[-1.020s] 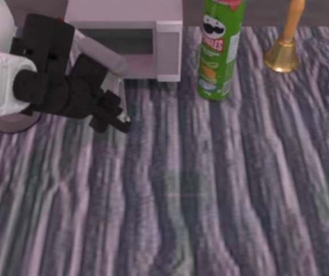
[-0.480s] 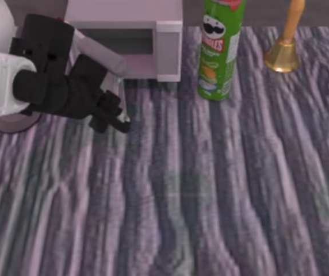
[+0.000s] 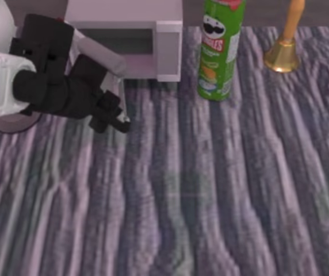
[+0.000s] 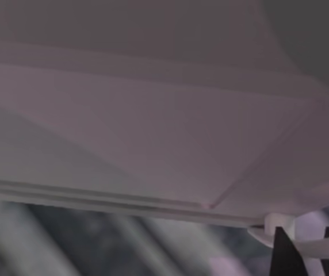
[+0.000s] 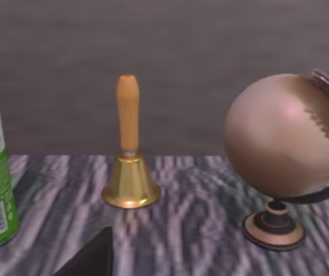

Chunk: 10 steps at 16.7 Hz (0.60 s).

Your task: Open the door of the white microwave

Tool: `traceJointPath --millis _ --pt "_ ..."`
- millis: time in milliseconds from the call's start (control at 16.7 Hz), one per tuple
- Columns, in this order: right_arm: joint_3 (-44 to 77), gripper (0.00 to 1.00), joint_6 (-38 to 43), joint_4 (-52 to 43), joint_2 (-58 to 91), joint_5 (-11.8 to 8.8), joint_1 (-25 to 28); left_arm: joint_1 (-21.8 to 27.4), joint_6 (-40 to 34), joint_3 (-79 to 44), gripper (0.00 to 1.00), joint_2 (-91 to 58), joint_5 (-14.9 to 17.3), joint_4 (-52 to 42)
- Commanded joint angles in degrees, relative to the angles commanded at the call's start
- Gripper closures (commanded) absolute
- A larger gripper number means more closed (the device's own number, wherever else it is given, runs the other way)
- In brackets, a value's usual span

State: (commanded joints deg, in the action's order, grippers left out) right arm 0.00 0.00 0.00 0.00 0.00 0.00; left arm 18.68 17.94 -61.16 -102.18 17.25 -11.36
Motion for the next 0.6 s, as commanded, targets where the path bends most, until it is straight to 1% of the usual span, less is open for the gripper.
traceJointPath --millis 120,480,600 --pt "0.0 0.0 0.0 0.0 0.0 0.0 0.0 -0.4 0.7 0.1 1.0 0.0 0.4 -0.3" --pt "0.0 0.0 0.0 0.0 0.0 0.0 0.0 -2.5 5.2 0.3 1.0 0.6 3.1 -1.7" --pt "0.0 0.0 0.0 0.0 0.0 0.0 0.0 -2.6 5.4 0.3 1.0 0.6 3.3 -1.8"
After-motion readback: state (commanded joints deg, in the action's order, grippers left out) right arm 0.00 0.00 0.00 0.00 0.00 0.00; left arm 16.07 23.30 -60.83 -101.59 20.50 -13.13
